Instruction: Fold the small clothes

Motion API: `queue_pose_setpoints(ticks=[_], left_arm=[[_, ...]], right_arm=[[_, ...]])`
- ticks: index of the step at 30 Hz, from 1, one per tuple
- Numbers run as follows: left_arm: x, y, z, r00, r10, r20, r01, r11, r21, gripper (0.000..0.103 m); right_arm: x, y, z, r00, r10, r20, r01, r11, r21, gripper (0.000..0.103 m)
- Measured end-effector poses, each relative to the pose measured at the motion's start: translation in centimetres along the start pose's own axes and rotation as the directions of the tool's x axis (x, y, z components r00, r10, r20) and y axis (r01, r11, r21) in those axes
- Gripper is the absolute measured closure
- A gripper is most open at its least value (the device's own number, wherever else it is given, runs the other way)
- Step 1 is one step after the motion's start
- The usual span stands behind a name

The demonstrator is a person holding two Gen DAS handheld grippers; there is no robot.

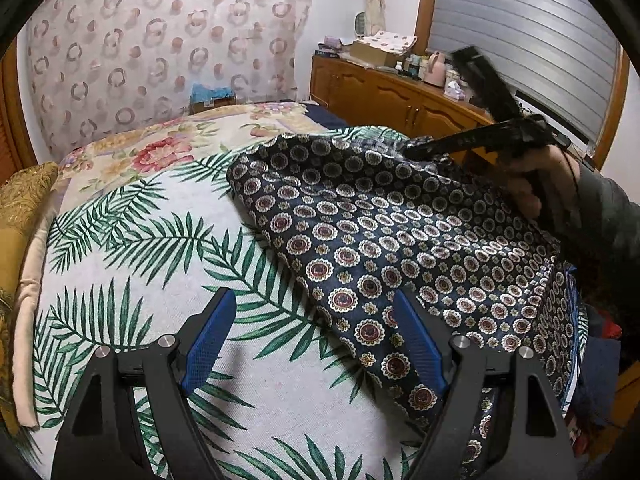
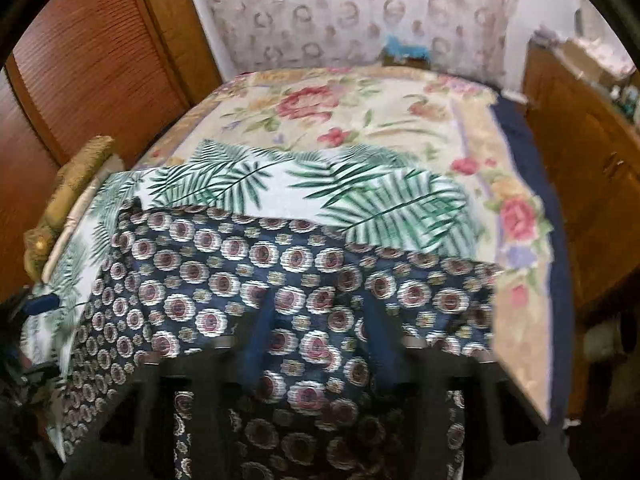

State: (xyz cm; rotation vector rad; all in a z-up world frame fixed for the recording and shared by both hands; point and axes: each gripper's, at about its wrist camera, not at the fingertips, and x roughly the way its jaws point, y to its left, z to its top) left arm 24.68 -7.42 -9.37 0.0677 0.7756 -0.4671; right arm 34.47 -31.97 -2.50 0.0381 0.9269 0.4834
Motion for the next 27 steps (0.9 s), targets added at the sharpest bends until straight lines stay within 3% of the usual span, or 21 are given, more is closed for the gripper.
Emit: queue_pose_setpoints(ticks=[4,8,11,14,16,17,21,27], left_arm=[[0.1,-0.1,-0.1,1.0,-0.004,-0.006,0.003,1.0,-0.006,0.022],[0.0,-0.7,-0.2,1.0,-0.016,-0.007,0.016,1.0,-0.003,0.022],[0.1,-1.6,-0.4,0.999,-0.033,-0.015,0.033,0.999,0.006,0.022],[-0.1,-2.4,-0.8,0.999,-0.043,-0.021,0.044,0.999,0.018,0.022],[-0.5,-2.9,-1.1,0.999,-0.043,-0.022,0.044,0.999,0.027,0.022],[-0.7,-3.1,-1.4,0.999,-0.045,-0.025,0.046,0.999,0.029,0.022],[-1.5,-3.8,-2.1,0.998,-0.054,-0.026,0.055,0.998,0.034,0.022],[-2.7,-4.7,-3.4,0.998,-0.065,-0.019,0.065,0.997,0.033,0.022]], right_arm=[[-4.3,1.0,-0.3,0.984,-0.036,0.175,0.046,0.997,-0.055,0.102],[-9.4,1.2,-0.7,0.93,-0.192,0.315,0.216,0.975,-0.042,0.102],[-9.6,-0.5,-0.3,0.904,-0.314,0.29,0.329,0.944,-0.005,0.102],[-6.5,-2.2,-0.1,0.891,-0.404,0.208,0.418,0.908,-0.026,0.102],[-5.1,-2.6,-0.4,0.871,-0.46,0.172,0.468,0.884,-0.009,0.086],[-5.1,-2.7,-0.7,0.867,-0.467,0.172,0.472,0.881,0.01,0.082],[-6.7,-2.4,-3.5,0.885,-0.422,0.198,0.418,0.906,0.062,0.064],[-10.6,0.5,-10.8,0.931,-0.308,0.198,0.302,0.952,0.059,0.064]])
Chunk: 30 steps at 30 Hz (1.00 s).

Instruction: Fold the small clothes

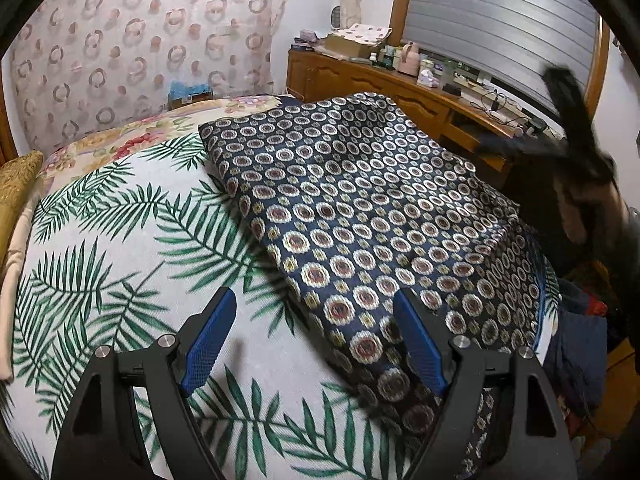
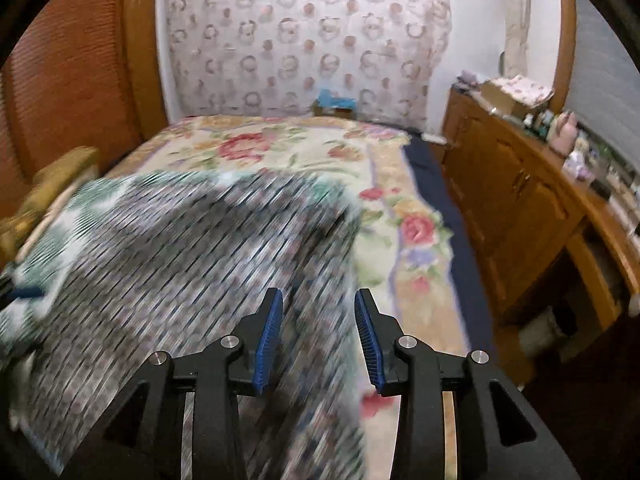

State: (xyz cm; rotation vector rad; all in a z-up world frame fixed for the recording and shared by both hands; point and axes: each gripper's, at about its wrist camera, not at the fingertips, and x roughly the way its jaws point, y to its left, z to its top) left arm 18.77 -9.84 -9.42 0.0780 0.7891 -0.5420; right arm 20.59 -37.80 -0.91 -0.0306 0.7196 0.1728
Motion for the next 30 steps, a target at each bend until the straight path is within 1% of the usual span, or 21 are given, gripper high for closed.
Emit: queue_pose_setpoints(ticks=[2,4,5,8,9,10,11,12,13,14,15,17,19,20,21,23,24,27,30], left_arm=[[-0.3,0.0,-0.3,1.0,-0.002,0.001,0.002,1.0,-0.005,0.022],[-0.5,-0.1,-0.7,1.0,-0.002,-0.001,0.002,1.0,-0.005,0.022],[-0.6,-0.2,-0.9,1.0,-0.002,-0.003,0.002,1.0,-0.005,0.022],[-0.7,-0.5,-1.6,1.0,-0.001,-0.014,0.001,1.0,-0.005,0.022],[-0.7,-0.6,-1.8,1.0,0.001,-0.016,-0.001,1.0,-0.006,0.022],[-0.8,-0.7,-2.0,1.0,0.001,-0.017,-0.001,1.0,-0.007,0.022],[-0.8,-0.8,-2.2,1.0,0.001,-0.018,-0.001,1.0,-0.008,0.022],[-0.9,-1.0,-2.4,1.0,0.005,-0.021,-0.005,1.0,-0.012,0.022],[-1.0,-1.0,-2.5,1.0,0.005,-0.022,-0.006,1.0,-0.015,0.022],[-1.1,-1.1,-2.7,1.0,0.004,-0.022,-0.005,1.0,-0.019,0.022],[-1.2,-1.3,-2.8,1.0,0.003,-0.025,-0.004,1.0,-0.024,0.022],[-1.5,-1.7,-3.1,1.0,-0.001,-0.024,0.001,1.0,-0.027,0.022],[-1.8,-2.2,-3.5,1.0,-0.003,-0.024,0.002,1.0,-0.022,0.022],[-1.9,-2.5,-3.7,1.0,-0.009,-0.025,0.008,1.0,-0.021,0.027],[-2.0,-2.8,-4.0,0.999,-0.019,-0.031,0.019,1.0,-0.022,0.031],[-2.3,-3.3,-4.4,0.998,-0.043,-0.037,0.042,0.999,-0.025,0.036],[-2.4,-3.5,-4.6,0.998,-0.055,-0.039,0.054,0.998,-0.023,0.041],[-2.1,-4.1,-5.0,0.996,-0.069,-0.057,0.068,0.997,-0.02,0.049],[-1.6,-4.3,-5.2,0.994,-0.083,-0.077,0.081,0.996,-0.03,0.053]], right_arm=[[-1.7,-0.4,-1.8,0.999,0.029,-0.021,-0.029,1.0,-0.002,0.064],[-2.5,-0.4,-3.8,0.998,0.047,-0.046,-0.047,0.999,0.01,0.064],[-2.9,-1.0,-4.0,0.997,0.051,-0.055,-0.051,0.999,0.016,0.064],[-2.9,-1.5,-6.1,0.995,0.048,-0.084,-0.045,0.998,0.037,0.064],[-2.8,-1.7,-6.4,0.993,0.038,-0.113,-0.034,0.999,0.041,0.064],[-3.0,-1.5,-6.6,0.993,0.035,-0.114,-0.03,0.999,0.042,0.064],[-3.1,-1.6,-6.9,0.994,0.034,-0.107,-0.03,0.999,0.039,0.068],[-3.1,-1.8,-6.9,0.994,0.045,-0.103,-0.042,0.999,0.034,0.084],[-3.2,-2.0,-6.8,0.994,0.061,-0.091,-0.059,0.998,0.026,0.092],[-3.8,-1.9,-6.9,0.995,0.062,-0.084,-0.06,0.998,0.017,0.095],[-3.6,-1.6,-6.9,0.995,0.058,-0.079,-0.058,0.998,0.006,0.1],[-4.1,-1.3,-7.5,1.0,0.007,-0.014,-0.007,1.0,-0.001,0.1],[-5.6,-2.3,-7.5,0.997,-0.063,0.045,0.061,0.997,0.049,0.1],[-6.1,-3.1,-7.5,0.994,-0.089,0.065,0.083,0.993,0.085,0.1],[-6.2,-3.7,-7.6,0.994,-0.087,0.069,0.079,0.991,0.112,0.1],[-5.9,-4.2,-8.1,0.997,-0.063,0.051,0.055,0.989,0.14,0.1],[-5.6,-4.4,-8.3,0.997,-0.063,0.047,0.056,0.989,0.139,0.1],[-4.8,-5.0,-8.3,0.997,-0.062,0.034,0.057,0.989,0.14,0.1],[-4.8,-4.8,-8.8,0.997,-0.065,0.035,0.059,0.987,0.147,0.1]])
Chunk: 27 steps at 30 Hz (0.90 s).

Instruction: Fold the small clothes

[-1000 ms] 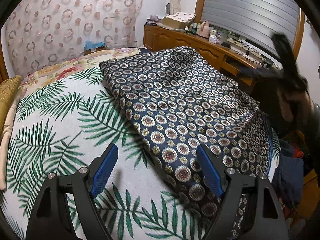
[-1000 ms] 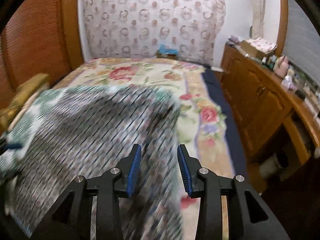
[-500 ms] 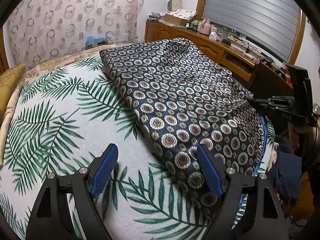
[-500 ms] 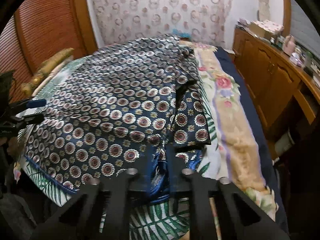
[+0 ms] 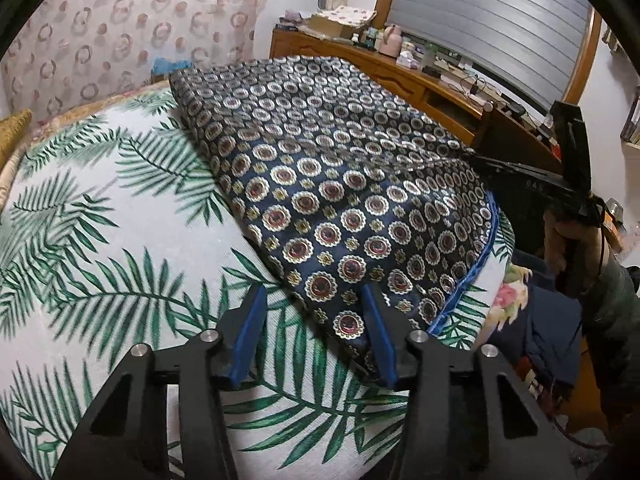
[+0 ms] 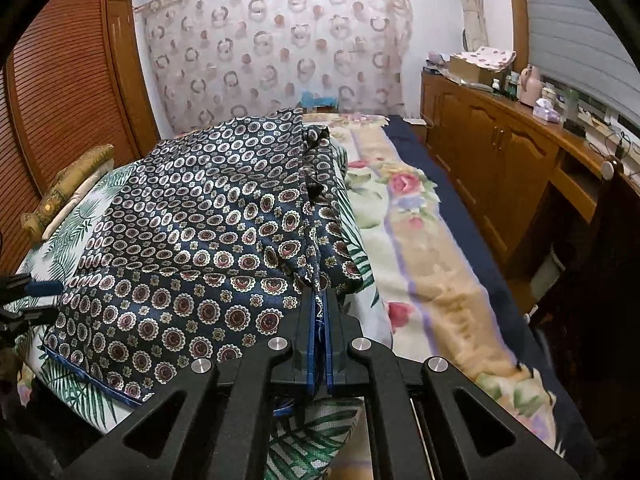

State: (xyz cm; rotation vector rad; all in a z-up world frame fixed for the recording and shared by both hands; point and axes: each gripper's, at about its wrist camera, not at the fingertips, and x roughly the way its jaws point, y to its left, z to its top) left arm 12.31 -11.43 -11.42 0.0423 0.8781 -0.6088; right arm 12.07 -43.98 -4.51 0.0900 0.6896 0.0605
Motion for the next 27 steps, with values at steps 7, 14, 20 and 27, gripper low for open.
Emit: queue_pose_setpoints(ticks=[7,14,20,27], left_arm=[[-0.1,-0.9,-0.5,1.0,-0.002,0.0,0.002,1.0,0.008,0.059],[-0.8,-1.9,-0.6,0.999,-0.029,0.024,0.028,0.999,0.024,0.099],[-4.4,-3.1,2.7,0.985,-0.097,0.141,0.092,0.995,0.04,0.099],[-6.1,-4.2,5.8,0.972,-0.102,0.211,0.088,0.993,0.077,0.099]], right_arm=[[-1.4,1.5,-0.7,1.0,-0.004,0.011,0.004,1.0,-0.013,0.1],[-2.4,2.2,-0.7,0.999,-0.027,0.04,0.028,0.999,-0.029,0.085],[-5.5,4.3,-0.7,0.994,0.023,0.106,-0.018,0.998,-0.053,0.044],[-7.4,10.1,-1.9,0.977,0.204,0.071,-0.188,0.965,-0.183,0.037]])
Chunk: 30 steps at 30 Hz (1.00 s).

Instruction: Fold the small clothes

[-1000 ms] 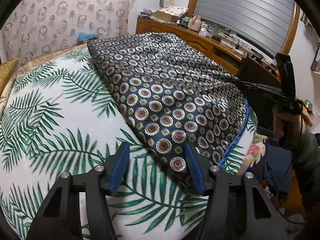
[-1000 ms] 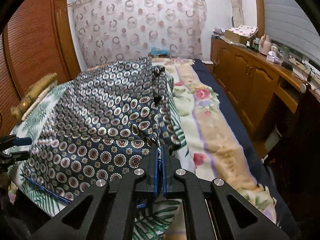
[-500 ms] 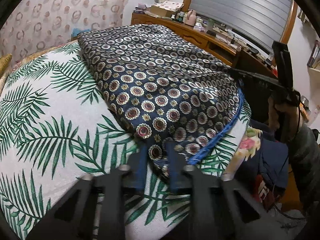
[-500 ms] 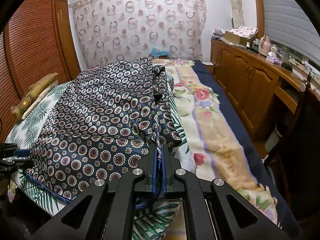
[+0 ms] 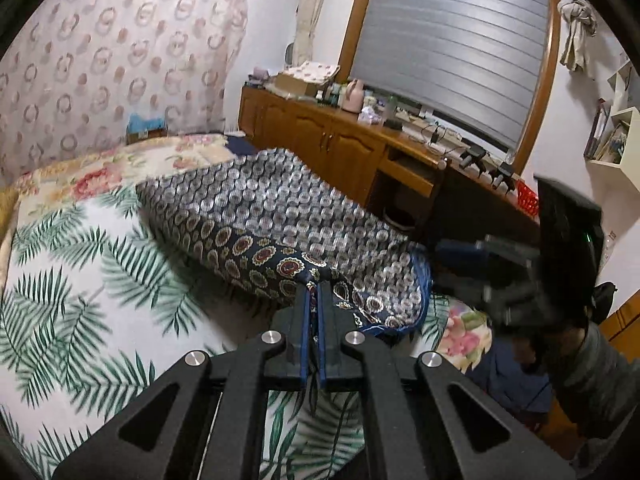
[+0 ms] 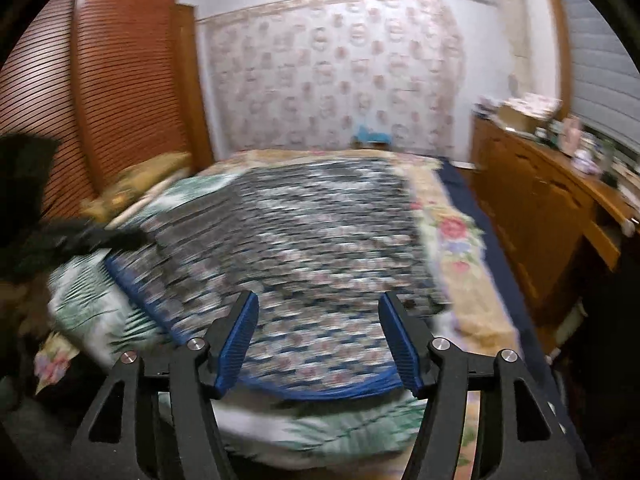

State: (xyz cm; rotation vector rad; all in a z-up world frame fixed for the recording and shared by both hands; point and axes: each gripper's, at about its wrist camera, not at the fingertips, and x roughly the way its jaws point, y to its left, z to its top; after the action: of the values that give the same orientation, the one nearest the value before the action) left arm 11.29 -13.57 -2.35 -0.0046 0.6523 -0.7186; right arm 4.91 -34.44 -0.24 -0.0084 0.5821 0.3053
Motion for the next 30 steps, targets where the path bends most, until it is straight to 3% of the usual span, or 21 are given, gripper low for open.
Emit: queue_pose_setpoints(ticks=[5,11,19,26,29,30], left_arm=[[0.1,0.3,1.1,1.0,-0.004,0.024,0.004,1.0,-0.005,0.099],[0.0,0.3,1.2,0.999,0.001,0.038,0.0,1.0,-0.015,0.099],[-0.5,0.6,0.7,0.999,0.0,0.05,0.002,0.999,-0.039,0.099],[-1.3,1.6,0.4,0.997,0.004,0.073,0.001,0.998,-0.07,0.1],[-1.7,2.1,0.1,0.997,0.007,0.08,-0.001,0.997,-0.081,0.1],[-1.9,2.3,0.0,0.997,0.008,0.081,-0.001,0.996,-0.085,0.1]], right_arm=[[0.3,3.0,-0.4,0.996,0.086,-0.025,-0.087,0.995,-0.048,0.036],[2.0,4.2,-1.6,0.991,0.087,-0.097,-0.096,0.991,-0.096,0.036],[5.3,3.3,-2.7,0.984,-0.067,-0.166,0.039,0.986,-0.164,0.036],[6.4,3.2,-3.1,0.967,-0.22,-0.124,0.187,0.953,-0.237,0.038],[6.5,3.3,-3.4,0.966,-0.229,-0.116,0.195,0.948,-0.253,0.056],[6.5,3.4,-3.4,0.966,-0.234,-0.114,0.199,0.946,-0.256,0.068]])
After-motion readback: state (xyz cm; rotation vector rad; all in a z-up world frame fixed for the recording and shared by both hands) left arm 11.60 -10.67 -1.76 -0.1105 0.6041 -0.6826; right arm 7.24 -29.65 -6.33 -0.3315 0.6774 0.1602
